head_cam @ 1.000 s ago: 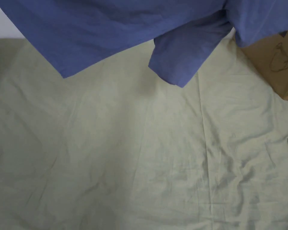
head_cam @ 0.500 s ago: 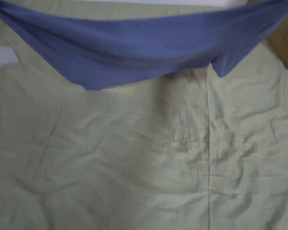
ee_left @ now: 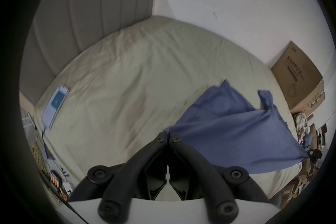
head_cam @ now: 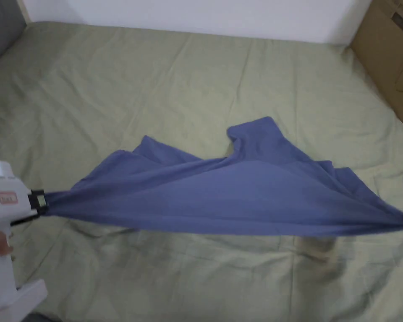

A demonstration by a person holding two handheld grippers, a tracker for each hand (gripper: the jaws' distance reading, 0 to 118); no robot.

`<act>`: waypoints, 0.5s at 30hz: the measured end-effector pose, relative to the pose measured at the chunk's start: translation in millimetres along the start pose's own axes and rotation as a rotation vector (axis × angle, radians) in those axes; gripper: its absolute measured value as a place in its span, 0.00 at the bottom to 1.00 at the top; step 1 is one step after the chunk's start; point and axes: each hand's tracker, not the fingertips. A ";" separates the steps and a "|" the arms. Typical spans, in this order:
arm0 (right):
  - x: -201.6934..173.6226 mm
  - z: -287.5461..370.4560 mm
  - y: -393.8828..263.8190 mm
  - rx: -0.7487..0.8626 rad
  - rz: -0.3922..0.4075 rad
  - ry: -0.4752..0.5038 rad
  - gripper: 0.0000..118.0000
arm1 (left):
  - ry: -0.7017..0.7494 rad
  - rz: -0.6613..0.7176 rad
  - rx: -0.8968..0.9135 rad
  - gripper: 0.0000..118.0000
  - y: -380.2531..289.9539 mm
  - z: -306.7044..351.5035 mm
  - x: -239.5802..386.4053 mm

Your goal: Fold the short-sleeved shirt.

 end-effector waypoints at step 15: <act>37.5 49.9 -72.3 0.072 0.015 -0.177 0.81 | 0.155 -0.025 0.067 0.99 -52.0 46.3 -26.4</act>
